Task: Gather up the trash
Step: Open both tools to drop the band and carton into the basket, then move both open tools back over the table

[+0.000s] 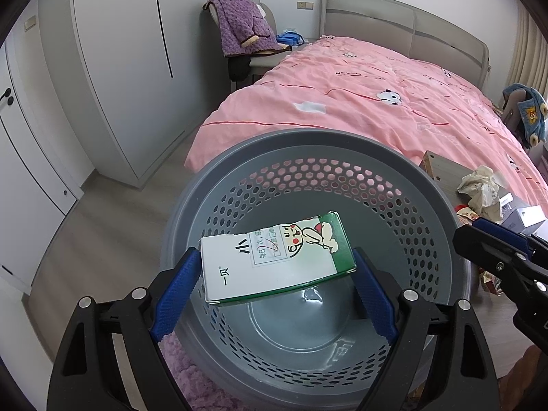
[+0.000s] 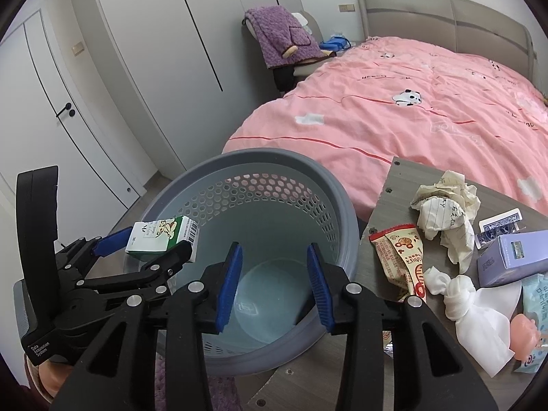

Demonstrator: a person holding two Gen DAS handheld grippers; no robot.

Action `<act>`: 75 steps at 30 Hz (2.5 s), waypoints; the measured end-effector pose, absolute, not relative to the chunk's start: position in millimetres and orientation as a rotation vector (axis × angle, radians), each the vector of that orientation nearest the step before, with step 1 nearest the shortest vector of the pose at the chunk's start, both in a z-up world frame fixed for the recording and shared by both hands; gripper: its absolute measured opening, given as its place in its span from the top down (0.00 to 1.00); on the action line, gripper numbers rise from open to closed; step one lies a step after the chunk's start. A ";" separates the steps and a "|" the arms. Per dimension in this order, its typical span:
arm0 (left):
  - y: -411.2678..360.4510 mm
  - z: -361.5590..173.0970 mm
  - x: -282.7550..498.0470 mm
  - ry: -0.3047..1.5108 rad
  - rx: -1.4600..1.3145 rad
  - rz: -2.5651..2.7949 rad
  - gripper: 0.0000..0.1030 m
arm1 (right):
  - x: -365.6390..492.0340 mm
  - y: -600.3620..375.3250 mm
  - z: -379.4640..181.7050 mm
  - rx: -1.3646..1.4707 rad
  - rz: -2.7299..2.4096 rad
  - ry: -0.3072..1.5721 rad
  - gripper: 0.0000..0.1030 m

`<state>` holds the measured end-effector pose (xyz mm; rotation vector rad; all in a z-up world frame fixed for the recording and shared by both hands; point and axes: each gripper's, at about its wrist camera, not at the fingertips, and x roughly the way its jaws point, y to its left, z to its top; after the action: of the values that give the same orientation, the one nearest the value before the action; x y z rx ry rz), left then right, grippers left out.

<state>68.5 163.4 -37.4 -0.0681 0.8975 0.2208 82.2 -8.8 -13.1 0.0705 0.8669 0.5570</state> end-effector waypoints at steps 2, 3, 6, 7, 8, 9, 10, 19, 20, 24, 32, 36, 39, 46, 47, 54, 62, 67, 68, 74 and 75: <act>164.5 -38.1 68.1 0.902 -0.070 0.224 0.19 | 83.0 -9.3 -13.2 0.073 0.555 0.868 0.62; 165.3 -38.6 68.0 0.904 -0.072 0.225 0.19 | 83.1 -9.7 -13.2 0.075 0.555 0.868 0.62; 167.8 -39.3 67.9 0.910 -0.087 0.222 0.18 | 82.4 -10.8 -12.5 0.079 0.555 0.866 0.62; 168.7 -39.5 67.5 0.910 -0.092 0.220 0.18 | 82.1 -11.2 -12.5 0.080 0.556 0.865 0.62; 169.3 -39.7 67.6 0.911 -0.100 0.217 0.18 | 81.8 -11.1 -12.6 0.080 0.556 0.865 0.62; 169.7 -39.9 67.7 0.912 -0.105 0.214 0.18 | 81.8 -11.3 -12.5 0.081 0.556 0.864 0.62; 170.2 -39.9 67.6 0.912 -0.106 0.214 0.18 | 82.6 -11.5 -12.9 0.081 0.555 0.865 0.62; 169.0 -39.6 65.8 0.909 -0.094 0.219 0.18 | 82.2 -13.4 -13.1 0.088 0.553 0.862 0.61; 168.6 -39.4 65.3 0.909 -0.093 0.221 0.18 | 82.3 -13.6 -13.2 0.088 0.554 0.863 0.61; 168.1 -38.5 64.9 0.912 -0.094 0.228 0.18 | 82.1 -14.1 -12.9 0.085 0.550 0.859 0.61; 162.5 -32.4 59.9 0.898 -0.076 0.237 0.18 | 77.9 -19.8 -10.9 0.093 0.542 0.850 0.60; 159.9 -28.6 55.7 0.888 -0.070 0.237 0.18 | 73.4 -22.6 -8.0 0.095 0.538 0.840 0.57; 157.3 -25.8 53.1 0.882 -0.066 0.235 0.18 | 69.6 -24.8 -5.9 0.093 0.533 0.831 0.55; 151.4 -16.2 43.3 0.860 -0.061 0.231 0.18 | 57.8 -31.0 -0.5 0.092 0.522 0.816 0.50; 150.4 -15.3 42.5 0.859 -0.061 0.229 0.18 | 55.9 -32.2 0.1 0.093 0.520 0.814 0.50; 138.5 -7.1 32.3 0.837 -0.045 0.213 0.18 | 45.4 -44.3 3.6 0.103 0.494 0.799 0.46; 119.2 -1.4 22.8 0.825 -0.025 0.177 0.18 | 31.0 -66.2 5.8 0.116 0.456 0.774 0.35; 101.9 0.4 18.5 0.826 0.005 0.149 0.18 | 20.8 -87.5 3.3 0.136 0.422 0.771 0.31; 97.0 0.5 17.4 0.827 0.007 0.138 0.18 | 18.6 -90.6 2.9 0.139 0.416 0.771 0.30; 72.7 0.6 15.9 0.833 0.033 0.102 0.18 | 6.3 -122.2 -2.6 0.161 0.354 0.778 0.26; 68.2 0.4 14.7 0.832 0.035 0.097 0.18 | 4.3 -127.5 -3.6 0.166 0.344 0.778 0.26</act>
<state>14.7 68.2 0.4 0.0352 0.8319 0.0969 4.3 -127.5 -3.6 0.1660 0.7779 0.3443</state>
